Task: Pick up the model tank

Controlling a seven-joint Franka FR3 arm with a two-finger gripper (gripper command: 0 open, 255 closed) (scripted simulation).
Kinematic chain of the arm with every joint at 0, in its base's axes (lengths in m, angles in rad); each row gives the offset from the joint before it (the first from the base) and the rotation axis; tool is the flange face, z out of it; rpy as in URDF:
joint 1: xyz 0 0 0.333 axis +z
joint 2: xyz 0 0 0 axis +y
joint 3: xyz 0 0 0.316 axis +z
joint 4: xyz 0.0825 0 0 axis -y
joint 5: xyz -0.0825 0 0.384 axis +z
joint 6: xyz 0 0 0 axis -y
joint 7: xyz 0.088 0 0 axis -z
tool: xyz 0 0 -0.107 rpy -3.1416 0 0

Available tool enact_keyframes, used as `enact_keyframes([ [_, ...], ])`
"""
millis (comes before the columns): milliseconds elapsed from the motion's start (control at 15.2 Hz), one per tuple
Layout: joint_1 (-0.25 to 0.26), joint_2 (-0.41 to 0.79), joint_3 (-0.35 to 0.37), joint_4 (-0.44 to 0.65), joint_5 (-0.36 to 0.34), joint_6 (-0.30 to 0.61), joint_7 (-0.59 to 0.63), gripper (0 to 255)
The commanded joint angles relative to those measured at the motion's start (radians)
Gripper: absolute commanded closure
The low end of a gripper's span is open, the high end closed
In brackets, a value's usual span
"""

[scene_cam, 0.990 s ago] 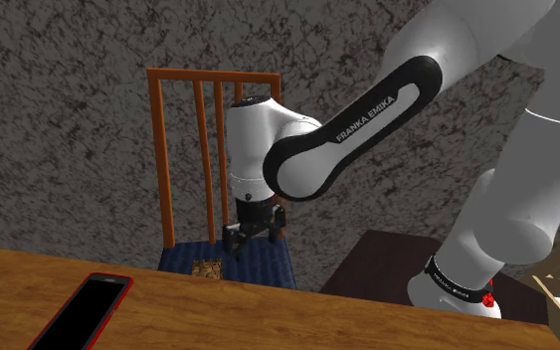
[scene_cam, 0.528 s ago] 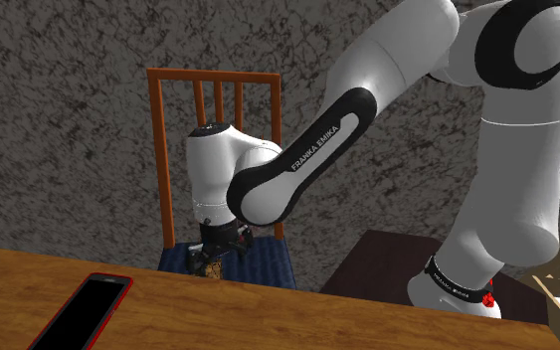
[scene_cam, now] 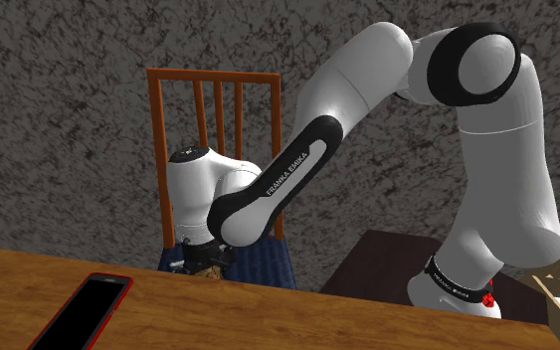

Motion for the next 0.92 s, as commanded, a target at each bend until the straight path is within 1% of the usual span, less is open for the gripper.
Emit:
enact_keyframes([
  [0, 0.006, 0.021, -0.009, 0.000, -0.011, 0.021, 0.005, 0],
  [198, 0.012, 0.037, -0.016, 0.001, -0.019, 0.035, 0.008, 0],
  [264, 0.010, 0.035, -0.015, 0.000, -0.018, 0.034, 0.008, 255],
  [858, 0.012, 0.037, -0.016, 0.001, -0.019, 0.035, 0.008, 255],
])
